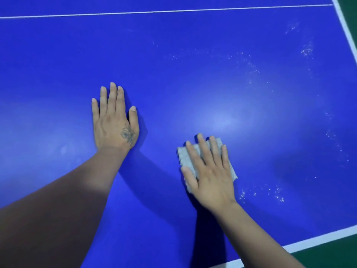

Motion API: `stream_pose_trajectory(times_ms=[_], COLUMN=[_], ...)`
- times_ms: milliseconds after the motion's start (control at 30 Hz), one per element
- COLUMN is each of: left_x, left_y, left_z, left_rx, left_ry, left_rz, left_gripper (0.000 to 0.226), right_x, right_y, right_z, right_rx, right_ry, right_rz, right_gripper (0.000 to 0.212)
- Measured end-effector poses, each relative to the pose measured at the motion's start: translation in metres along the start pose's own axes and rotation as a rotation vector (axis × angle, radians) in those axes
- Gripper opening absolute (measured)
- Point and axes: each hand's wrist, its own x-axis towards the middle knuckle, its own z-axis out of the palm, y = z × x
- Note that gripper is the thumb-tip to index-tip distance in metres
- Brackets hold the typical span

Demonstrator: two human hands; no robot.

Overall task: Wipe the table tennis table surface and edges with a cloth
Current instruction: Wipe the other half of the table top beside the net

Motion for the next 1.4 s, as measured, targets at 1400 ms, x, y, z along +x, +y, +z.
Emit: stream_pose_trajectory(times_ms=[1400], left_x=[0.071], left_y=[0.010], left_z=[0.011], left_rx=[0.059], left_ry=[0.022], left_rz=[-0.174], left_gripper=[0.064], right_x=[0.186], right_y=[-0.063], right_z=[-0.009], right_rx=[-0.001], right_ry=[0.079], right_rz=[-0.094], right_gripper=[0.058])
